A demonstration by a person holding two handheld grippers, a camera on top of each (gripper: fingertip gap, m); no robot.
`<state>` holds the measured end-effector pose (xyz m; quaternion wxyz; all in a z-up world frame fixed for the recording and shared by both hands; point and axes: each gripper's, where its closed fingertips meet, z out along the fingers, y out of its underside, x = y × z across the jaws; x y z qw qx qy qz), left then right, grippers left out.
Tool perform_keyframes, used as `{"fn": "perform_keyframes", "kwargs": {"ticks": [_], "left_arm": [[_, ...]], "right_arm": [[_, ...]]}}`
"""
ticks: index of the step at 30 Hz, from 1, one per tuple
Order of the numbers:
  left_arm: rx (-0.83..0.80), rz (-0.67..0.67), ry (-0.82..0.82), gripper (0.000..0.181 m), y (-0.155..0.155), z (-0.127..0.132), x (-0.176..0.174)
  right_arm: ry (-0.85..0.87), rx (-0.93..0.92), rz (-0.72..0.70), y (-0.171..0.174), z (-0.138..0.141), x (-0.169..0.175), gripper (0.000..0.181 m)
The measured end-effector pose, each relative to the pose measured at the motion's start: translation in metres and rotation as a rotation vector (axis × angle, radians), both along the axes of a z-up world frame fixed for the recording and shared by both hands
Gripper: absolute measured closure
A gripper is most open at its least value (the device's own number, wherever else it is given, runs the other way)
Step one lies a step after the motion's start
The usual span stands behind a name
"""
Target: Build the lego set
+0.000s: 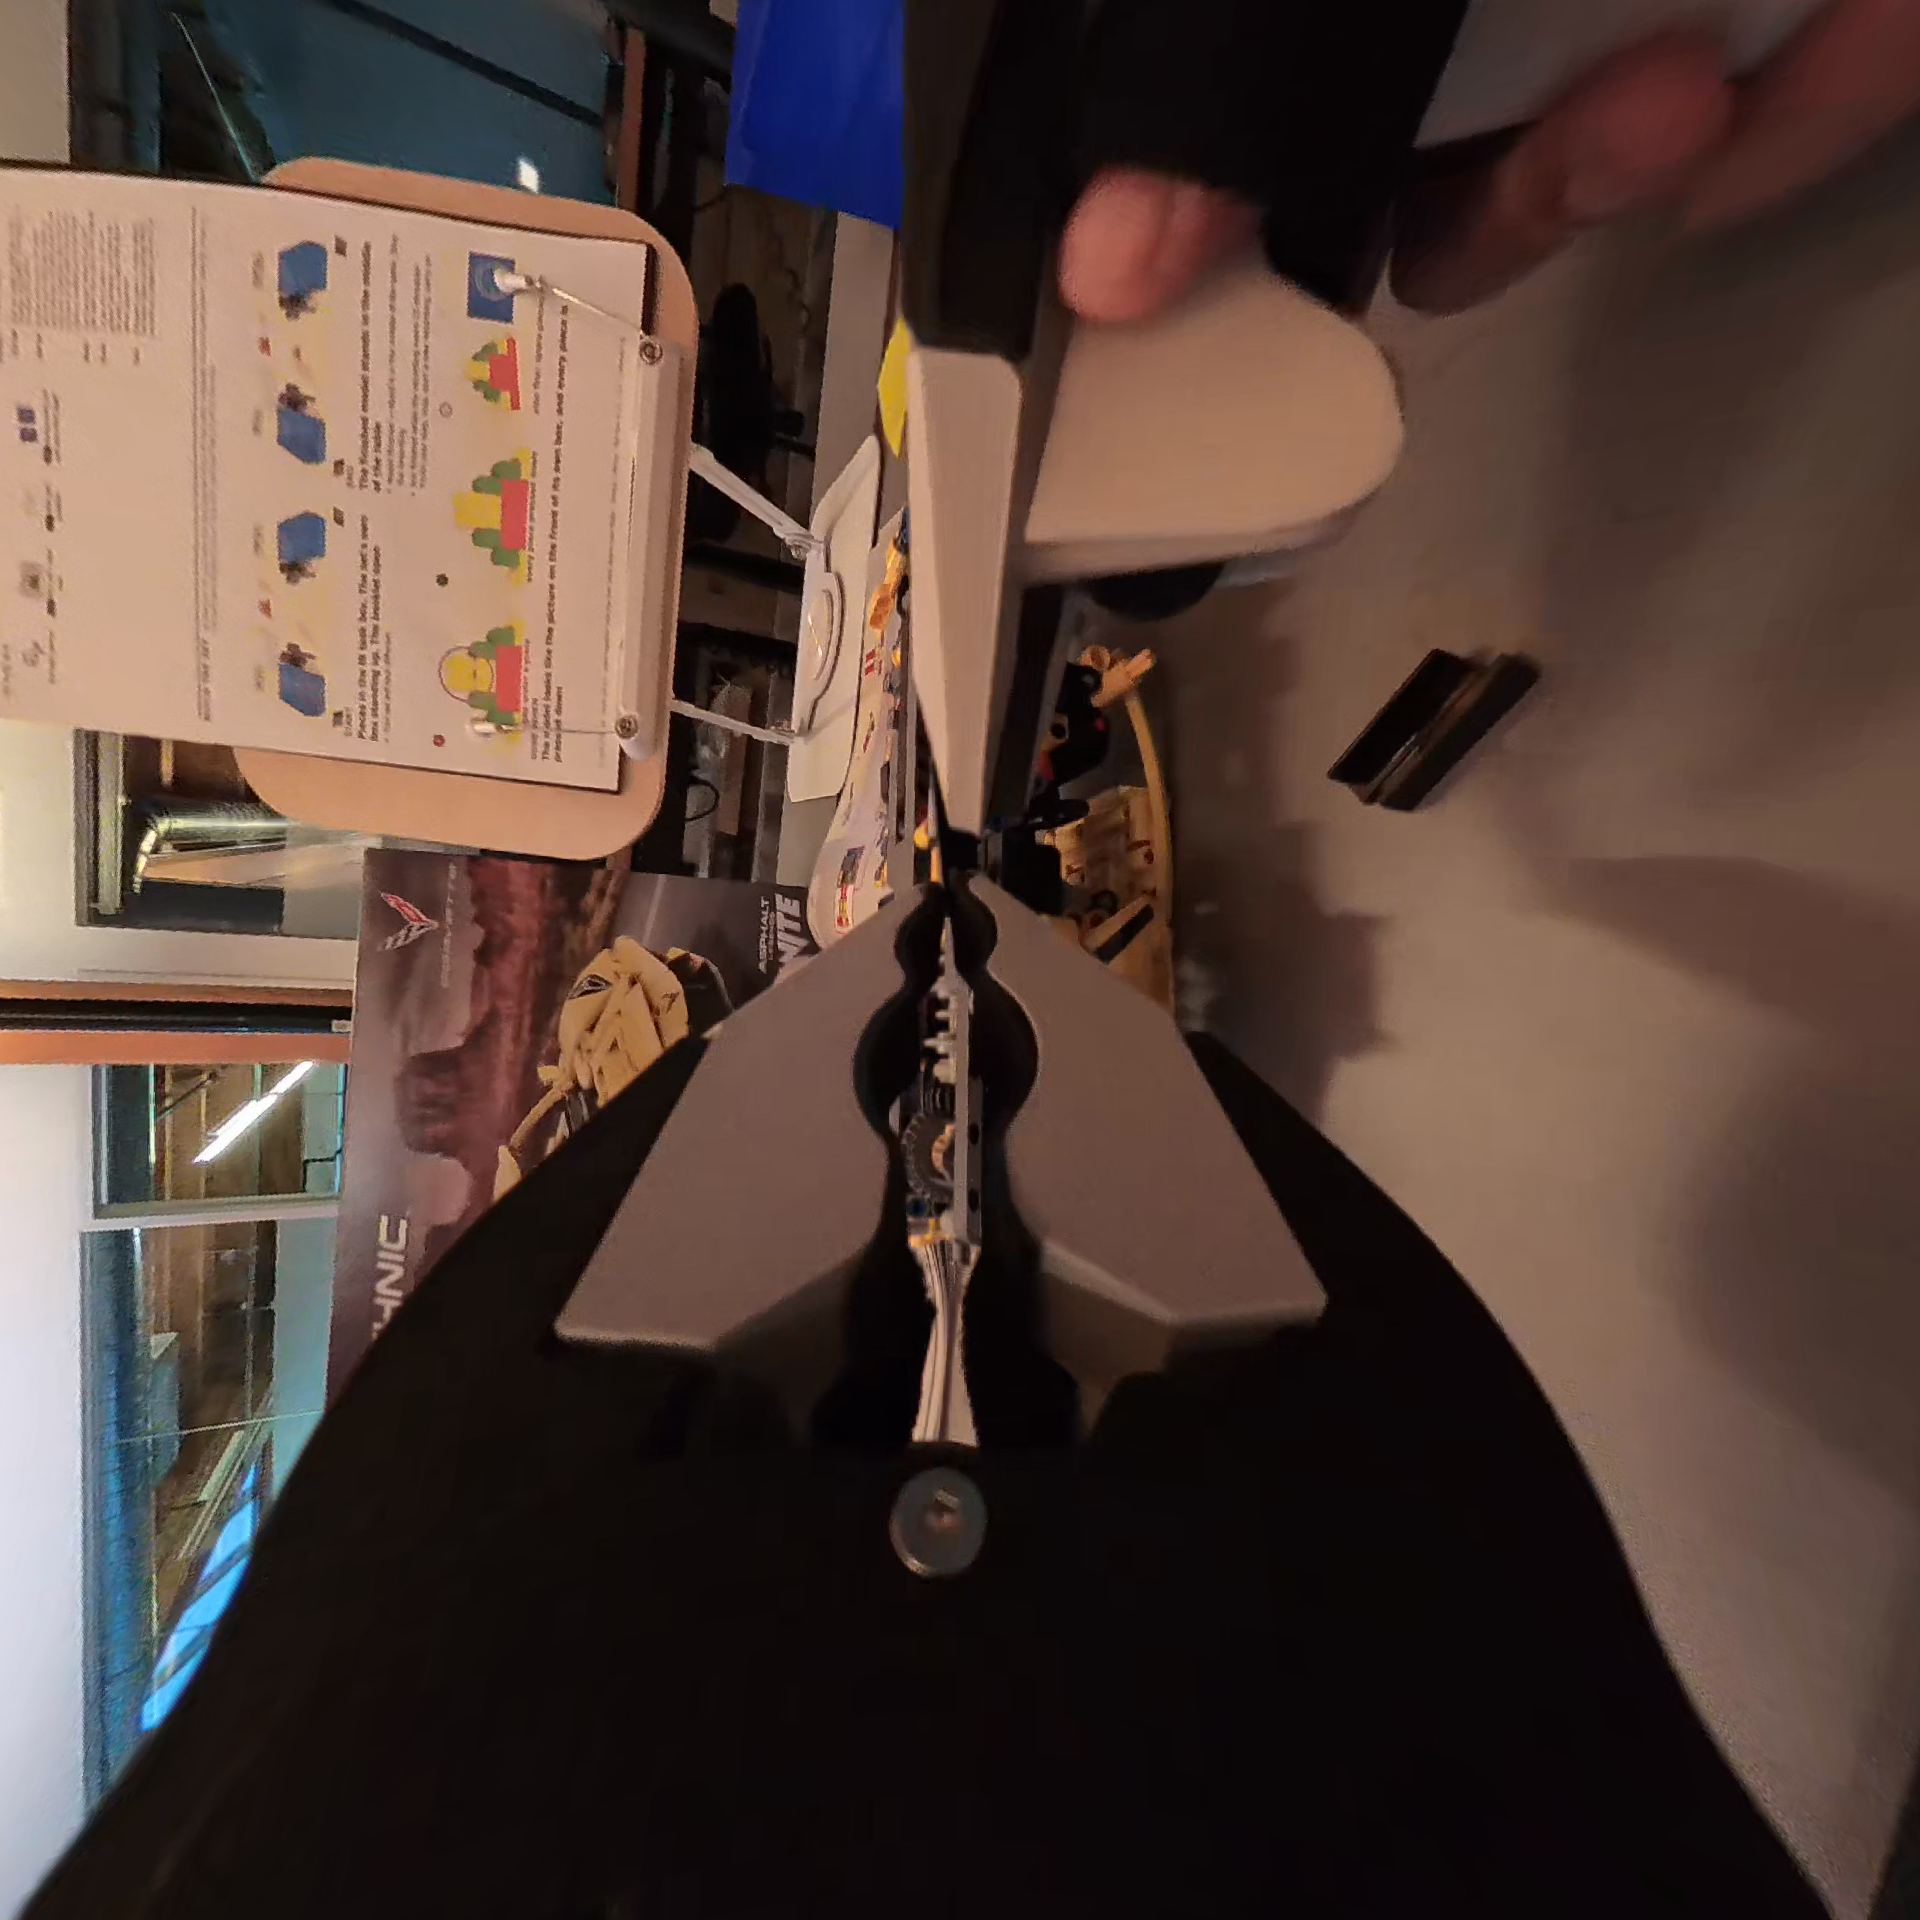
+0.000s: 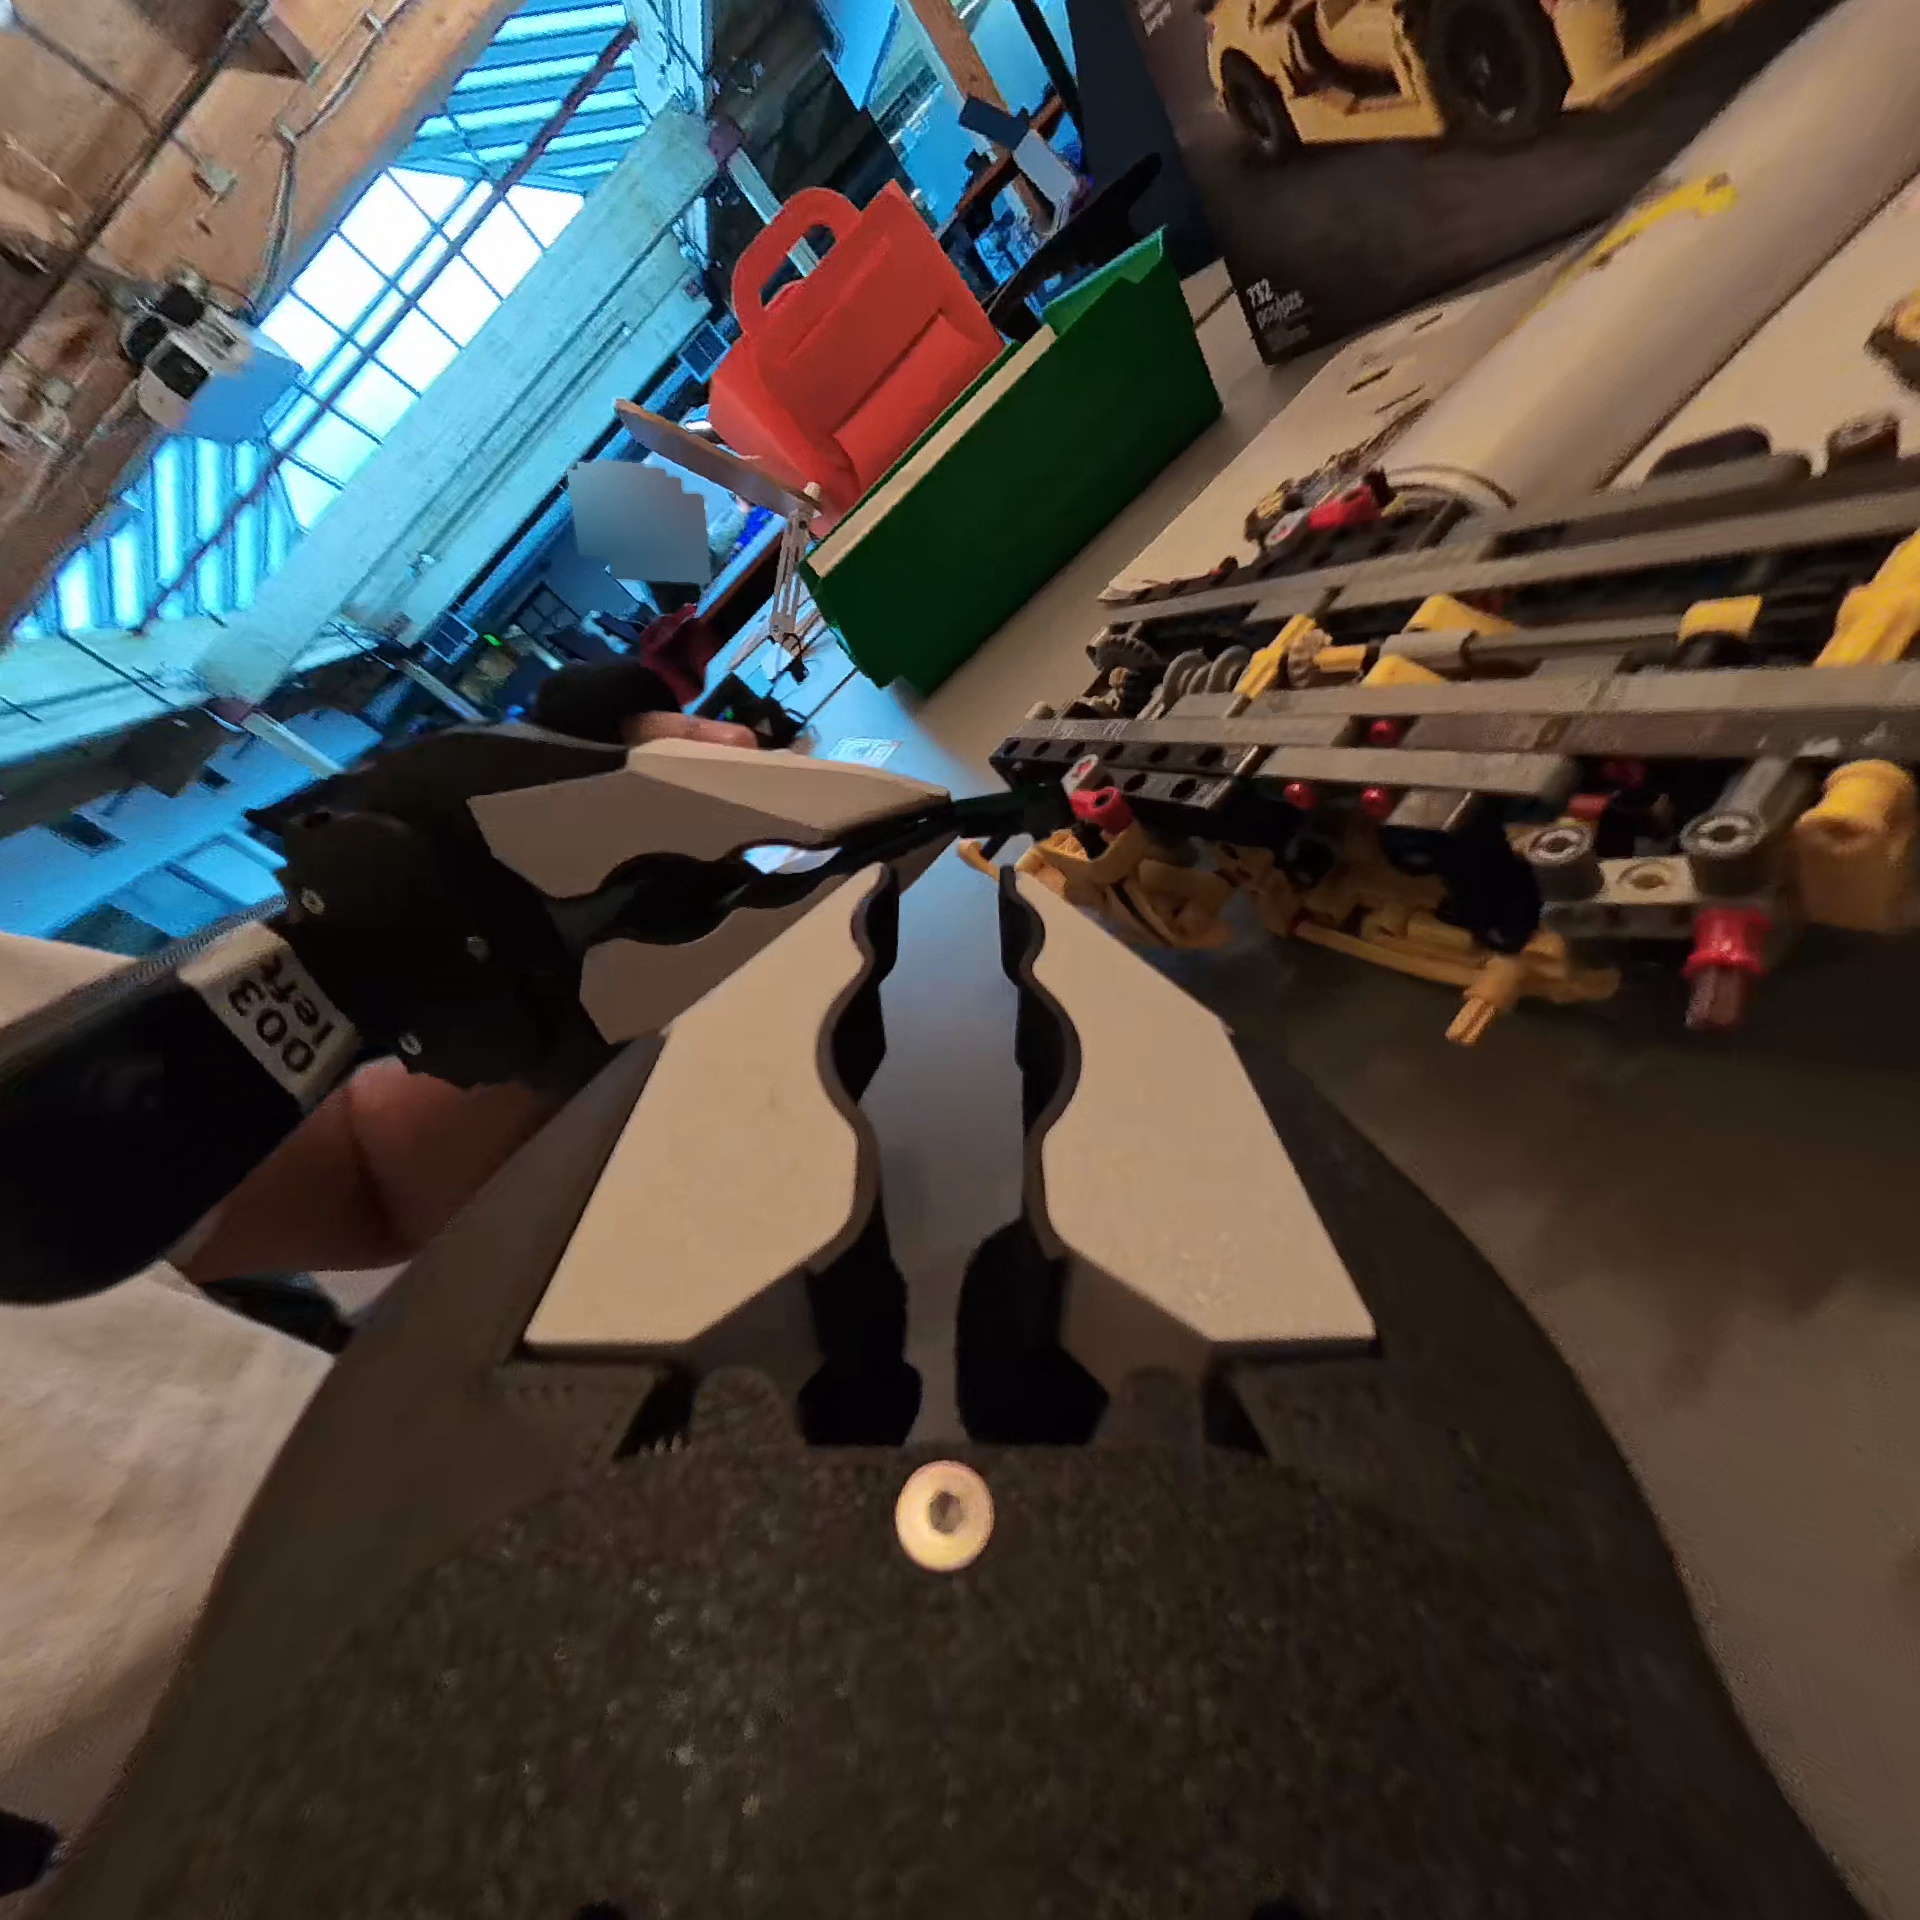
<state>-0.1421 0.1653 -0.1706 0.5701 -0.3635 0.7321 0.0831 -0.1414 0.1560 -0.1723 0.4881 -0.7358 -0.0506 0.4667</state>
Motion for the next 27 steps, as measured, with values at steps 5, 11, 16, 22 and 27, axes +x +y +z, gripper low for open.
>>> {"fn": "perform_keyframes", "kwargs": {"ticks": [5,11,16,22,27], "left_arm": [[0.048,0.007,-0.002,0.181,-0.007,-0.002,0.013],[0.106,0.001,-0.007,0.181,-0.012,-0.005,0.021],[-0.031,-0.010,-0.063,0.178,-0.014,-0.011,0.024],[-0.622,0.049,-0.072,0.148,0.000,-0.009,0.010],[-0.906,0.141,0.038,0.140,0.022,-0.018,0.016]], "right_arm": [[0.154,-0.035,0.004,0.001,0.007,0.004,0.163],[0.205,-0.098,-0.019,0.002,0.000,0.016,0.180],[0.112,-0.106,-0.070,0.003,-0.007,0.025,0.181],[-0.098,-0.081,-0.161,-0.003,-0.019,0.043,0.181],[-0.209,-0.053,-0.142,-0.008,-0.023,0.039,0.181]]}}
